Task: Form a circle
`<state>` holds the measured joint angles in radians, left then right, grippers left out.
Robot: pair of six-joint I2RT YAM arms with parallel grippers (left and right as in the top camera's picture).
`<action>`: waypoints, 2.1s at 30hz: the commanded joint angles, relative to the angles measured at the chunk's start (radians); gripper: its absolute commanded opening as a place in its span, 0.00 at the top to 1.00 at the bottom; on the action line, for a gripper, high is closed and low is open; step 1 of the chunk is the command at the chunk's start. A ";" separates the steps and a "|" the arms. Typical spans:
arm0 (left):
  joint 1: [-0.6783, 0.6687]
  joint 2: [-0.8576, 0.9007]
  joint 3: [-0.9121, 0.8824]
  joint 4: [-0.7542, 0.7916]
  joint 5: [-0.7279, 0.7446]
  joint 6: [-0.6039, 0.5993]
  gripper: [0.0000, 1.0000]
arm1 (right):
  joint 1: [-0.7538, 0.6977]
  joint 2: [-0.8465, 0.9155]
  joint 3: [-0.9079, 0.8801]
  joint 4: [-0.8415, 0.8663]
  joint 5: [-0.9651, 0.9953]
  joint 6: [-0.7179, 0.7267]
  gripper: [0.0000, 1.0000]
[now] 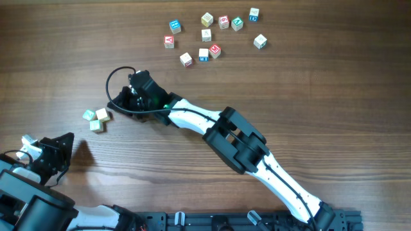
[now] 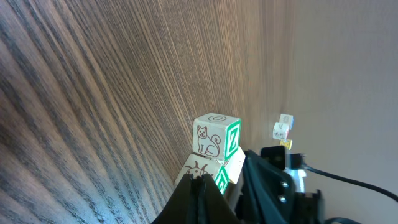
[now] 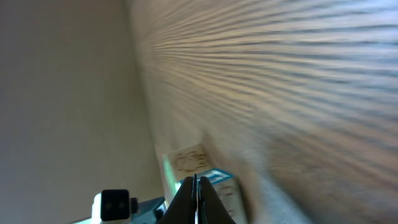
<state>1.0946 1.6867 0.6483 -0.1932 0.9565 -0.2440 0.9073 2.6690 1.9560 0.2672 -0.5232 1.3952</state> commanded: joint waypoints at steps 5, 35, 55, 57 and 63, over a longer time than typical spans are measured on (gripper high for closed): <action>0.004 -0.017 0.014 0.003 0.016 -0.004 0.96 | 0.006 0.055 0.020 0.043 -0.021 0.045 0.95; 0.004 -0.017 0.014 0.004 0.016 -0.026 0.96 | 0.014 0.055 0.020 0.128 -0.070 0.071 0.95; 0.004 -0.017 0.014 0.004 0.016 -0.026 0.96 | -0.102 0.045 0.023 0.139 -0.069 -0.238 0.95; 0.004 -0.017 0.014 0.003 0.016 -0.027 0.96 | -0.147 0.007 0.023 0.108 -0.069 -0.381 0.95; -0.015 -0.112 0.014 -0.021 0.068 0.003 0.96 | -0.240 -0.286 0.023 -0.475 0.290 -0.905 0.95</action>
<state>1.0943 1.6691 0.6483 -0.1970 0.9817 -0.2687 0.6891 2.6171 1.9656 -0.0124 -0.4873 0.8528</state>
